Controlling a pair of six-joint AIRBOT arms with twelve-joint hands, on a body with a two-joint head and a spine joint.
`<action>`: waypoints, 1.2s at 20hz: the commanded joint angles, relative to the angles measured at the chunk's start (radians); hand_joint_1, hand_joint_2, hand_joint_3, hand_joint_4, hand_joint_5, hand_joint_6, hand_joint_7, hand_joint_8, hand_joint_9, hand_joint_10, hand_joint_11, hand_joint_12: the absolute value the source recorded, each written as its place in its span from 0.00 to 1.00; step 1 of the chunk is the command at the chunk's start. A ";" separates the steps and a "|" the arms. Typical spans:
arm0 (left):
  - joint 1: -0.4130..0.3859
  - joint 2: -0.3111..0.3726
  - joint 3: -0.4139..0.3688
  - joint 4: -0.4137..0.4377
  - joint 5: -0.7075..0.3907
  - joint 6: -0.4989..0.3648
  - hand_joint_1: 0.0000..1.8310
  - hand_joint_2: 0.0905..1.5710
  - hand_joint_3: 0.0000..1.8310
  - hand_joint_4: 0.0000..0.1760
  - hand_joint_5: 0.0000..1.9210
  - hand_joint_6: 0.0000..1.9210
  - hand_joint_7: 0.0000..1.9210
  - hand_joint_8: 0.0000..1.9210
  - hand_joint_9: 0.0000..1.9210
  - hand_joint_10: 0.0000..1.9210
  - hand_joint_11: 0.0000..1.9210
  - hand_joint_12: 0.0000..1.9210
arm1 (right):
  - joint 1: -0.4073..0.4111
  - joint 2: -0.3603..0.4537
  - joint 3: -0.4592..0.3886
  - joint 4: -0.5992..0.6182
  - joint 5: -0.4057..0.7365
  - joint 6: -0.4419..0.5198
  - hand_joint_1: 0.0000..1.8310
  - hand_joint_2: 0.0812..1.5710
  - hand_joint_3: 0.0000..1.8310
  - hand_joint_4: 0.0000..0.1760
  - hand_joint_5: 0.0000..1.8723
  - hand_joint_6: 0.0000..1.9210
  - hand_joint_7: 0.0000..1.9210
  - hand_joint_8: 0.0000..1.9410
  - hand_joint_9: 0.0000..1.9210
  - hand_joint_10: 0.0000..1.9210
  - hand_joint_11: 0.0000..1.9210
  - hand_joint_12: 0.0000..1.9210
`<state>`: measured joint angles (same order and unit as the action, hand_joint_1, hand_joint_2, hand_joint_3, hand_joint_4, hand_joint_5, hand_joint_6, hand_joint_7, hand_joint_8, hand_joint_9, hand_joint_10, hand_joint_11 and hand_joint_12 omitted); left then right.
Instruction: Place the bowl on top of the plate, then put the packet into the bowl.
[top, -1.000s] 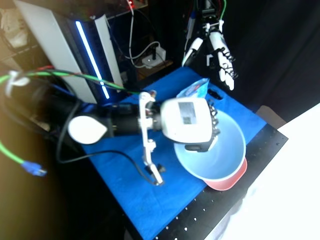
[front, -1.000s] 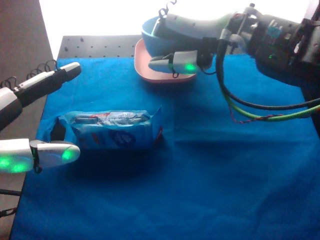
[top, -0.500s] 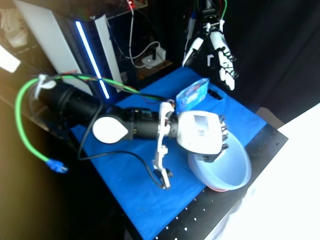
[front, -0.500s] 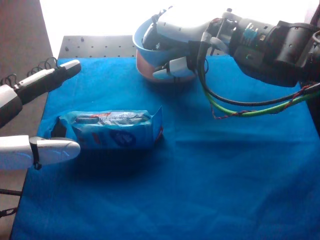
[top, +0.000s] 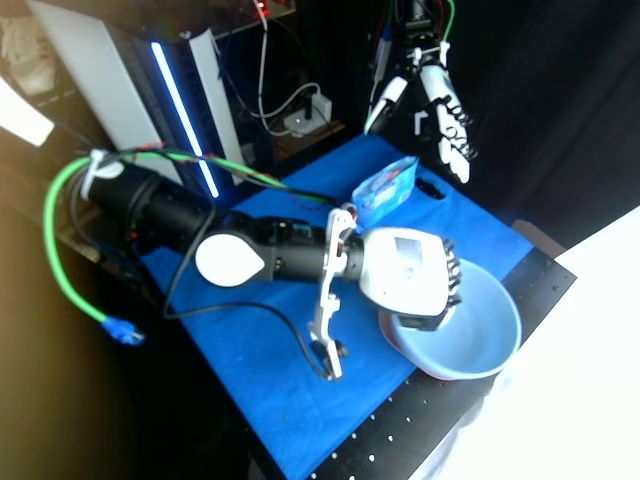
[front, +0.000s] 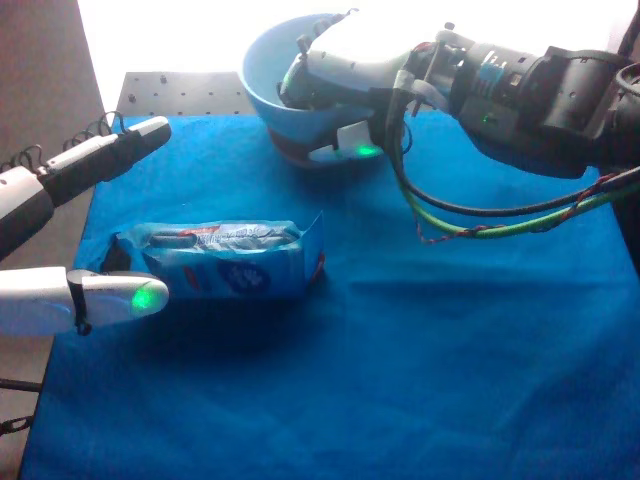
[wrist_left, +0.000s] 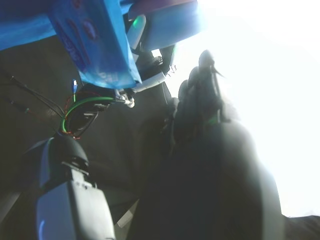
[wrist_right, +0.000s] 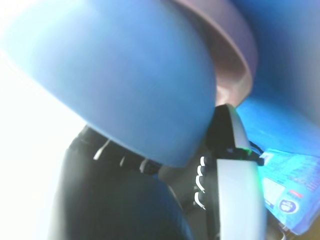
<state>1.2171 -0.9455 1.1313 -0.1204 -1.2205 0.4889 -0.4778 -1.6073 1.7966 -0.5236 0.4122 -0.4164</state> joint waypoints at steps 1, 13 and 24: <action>-0.008 -0.004 0.000 -0.014 -0.123 -0.009 0.35 0.57 0.00 0.39 0.06 0.00 0.06 0.00 0.05 0.00 0.07 0.04 | 0.015 0.003 -0.009 0.022 0.092 0.003 0.66 0.78 0.00 0.00 0.38 0.61 0.43 0.77 0.55 0.68 0.54 0.84; -0.008 -0.005 -0.005 -0.021 -0.124 -0.009 0.38 0.56 0.00 0.42 0.05 0.00 0.05 0.00 0.05 0.00 0.07 0.04 | -0.005 0.096 -0.078 0.027 0.124 0.003 0.43 0.90 0.00 0.00 0.21 0.00 0.23 0.00 0.28 0.00 0.08 0.50; 0.007 -0.007 -0.007 -0.043 -0.123 -0.008 0.40 0.54 0.00 0.37 0.05 0.00 0.05 0.00 0.05 0.00 0.07 0.04 | -0.056 0.263 -0.210 0.103 0.269 0.003 0.05 0.73 0.00 0.96 0.00 0.00 0.00 0.00 0.00 0.00 0.00 0.02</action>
<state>1.2297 -0.9455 1.1248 -0.1459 -1.2163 0.4858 -0.5438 -1.3430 1.5860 -0.4572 0.5526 -0.4168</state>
